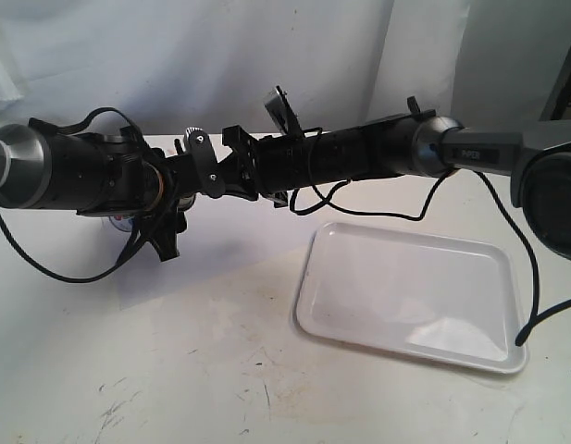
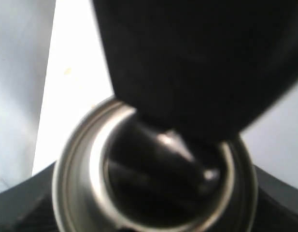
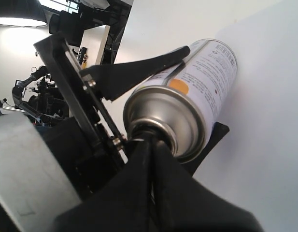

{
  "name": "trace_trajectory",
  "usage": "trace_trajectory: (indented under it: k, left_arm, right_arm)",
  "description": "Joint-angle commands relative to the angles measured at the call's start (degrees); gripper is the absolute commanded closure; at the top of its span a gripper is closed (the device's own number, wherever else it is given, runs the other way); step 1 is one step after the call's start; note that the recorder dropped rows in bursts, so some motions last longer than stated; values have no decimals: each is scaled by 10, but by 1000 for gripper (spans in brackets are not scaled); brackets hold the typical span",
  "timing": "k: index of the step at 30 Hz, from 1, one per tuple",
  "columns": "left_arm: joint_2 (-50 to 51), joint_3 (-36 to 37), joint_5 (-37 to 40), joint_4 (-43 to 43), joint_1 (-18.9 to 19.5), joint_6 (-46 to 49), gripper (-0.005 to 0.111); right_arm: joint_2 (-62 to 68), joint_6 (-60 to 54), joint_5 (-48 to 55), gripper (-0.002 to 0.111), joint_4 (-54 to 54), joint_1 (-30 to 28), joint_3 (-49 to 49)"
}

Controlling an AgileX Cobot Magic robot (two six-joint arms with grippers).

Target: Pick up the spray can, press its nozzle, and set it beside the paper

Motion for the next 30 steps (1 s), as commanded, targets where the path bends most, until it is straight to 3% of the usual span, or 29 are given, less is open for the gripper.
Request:
trace_trajectory:
  k: [1, 12, 19, 24, 30]
  left_arm:
    - [-7, -7, -3, 6, -2, -4, 107]
    - [-7, -7, -3, -9, -2, -5, 107]
    - [-40, -7, -61, -131, 24, -5, 107]
    - [-86, -5, -112, -241, 64, 0, 107]
    - [-106, 7, -158, -260, 81, -2, 107]
  right_arm:
    - [-4, -7, 5, 108, 6, 2, -2]
    - [-4, 9, -1, 108, -15, -3, -2]
    - [-69, 93, -87, 108, -210, -35, 3]
    - [-173, 53, -200, 108, -220, -49, 106]
    - [-278, 16, -272, 108, -220, -49, 231]
